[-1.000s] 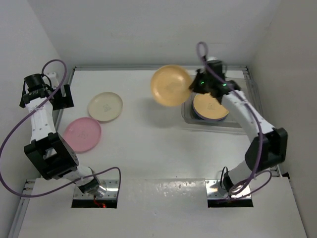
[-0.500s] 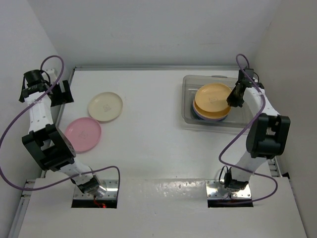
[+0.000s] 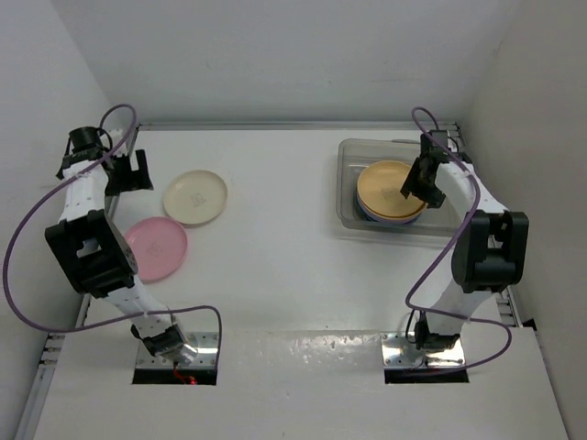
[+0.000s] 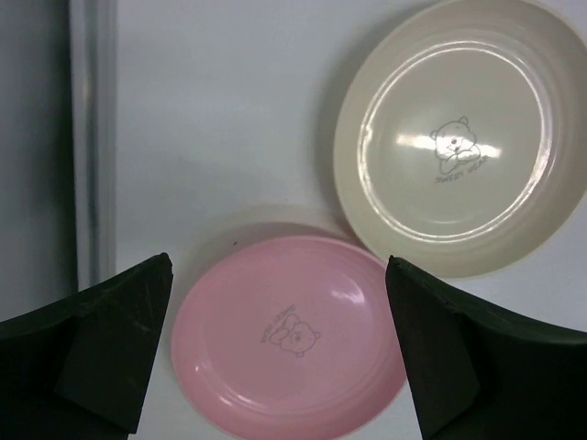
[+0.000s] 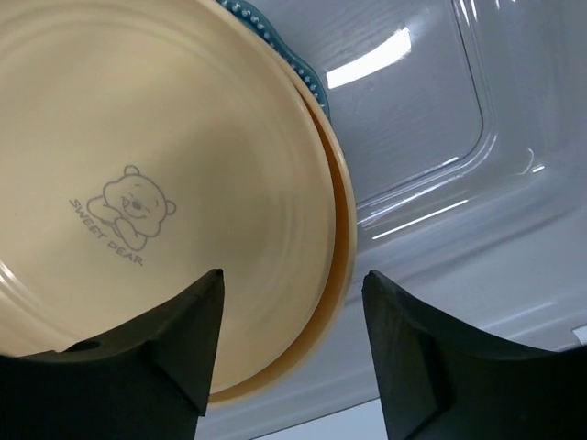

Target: Place the plates into the plastic bin on the countertop

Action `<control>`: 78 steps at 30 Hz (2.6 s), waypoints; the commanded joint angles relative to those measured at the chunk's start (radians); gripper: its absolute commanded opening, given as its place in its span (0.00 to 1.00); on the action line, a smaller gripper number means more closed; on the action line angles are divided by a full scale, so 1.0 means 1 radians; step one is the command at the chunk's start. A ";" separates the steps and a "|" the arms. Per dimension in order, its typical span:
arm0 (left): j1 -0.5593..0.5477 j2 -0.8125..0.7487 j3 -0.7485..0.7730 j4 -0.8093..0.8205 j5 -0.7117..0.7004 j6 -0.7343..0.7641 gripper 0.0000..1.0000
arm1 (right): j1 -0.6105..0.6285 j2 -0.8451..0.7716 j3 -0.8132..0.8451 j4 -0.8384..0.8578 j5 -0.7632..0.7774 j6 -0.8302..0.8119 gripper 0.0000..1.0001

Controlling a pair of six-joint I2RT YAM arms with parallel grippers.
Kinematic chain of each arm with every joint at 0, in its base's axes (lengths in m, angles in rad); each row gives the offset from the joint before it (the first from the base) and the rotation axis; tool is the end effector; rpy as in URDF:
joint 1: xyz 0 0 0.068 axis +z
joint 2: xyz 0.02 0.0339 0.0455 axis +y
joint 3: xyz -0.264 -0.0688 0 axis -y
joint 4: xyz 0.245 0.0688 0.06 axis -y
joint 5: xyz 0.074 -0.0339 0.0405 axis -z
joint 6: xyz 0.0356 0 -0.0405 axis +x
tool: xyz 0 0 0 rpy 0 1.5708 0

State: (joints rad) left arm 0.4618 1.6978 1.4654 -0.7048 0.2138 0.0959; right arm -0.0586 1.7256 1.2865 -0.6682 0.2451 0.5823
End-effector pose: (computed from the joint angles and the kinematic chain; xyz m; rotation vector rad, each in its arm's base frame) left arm 0.3347 0.1581 0.2897 -0.3649 2.4509 -0.0320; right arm 0.3554 -0.0295 0.2274 0.9005 2.4708 -0.1521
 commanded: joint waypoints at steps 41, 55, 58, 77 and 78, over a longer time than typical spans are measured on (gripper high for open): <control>-0.551 0.129 0.323 0.059 0.295 -0.015 0.00 | 0.620 0.268 0.500 0.259 -0.285 -0.121 0.82; -0.578 0.100 0.294 0.030 0.286 -0.005 0.00 | 0.591 0.206 0.326 0.377 -0.217 0.013 0.00; -0.578 0.091 0.294 0.030 0.299 -0.005 0.01 | 0.572 0.184 0.313 0.384 -0.227 0.037 0.00; -0.227 0.030 0.159 0.021 -0.096 0.010 0.99 | -0.061 -0.267 -0.038 -0.091 -0.251 0.076 0.00; -0.212 0.030 0.138 0.021 -0.096 0.010 0.99 | -0.076 -0.262 -0.042 -0.085 -0.265 0.076 0.00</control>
State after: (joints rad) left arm 0.2203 1.7844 1.6447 -0.6827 0.1505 0.0998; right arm -0.0994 1.4609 1.2839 -0.6868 0.0113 0.6601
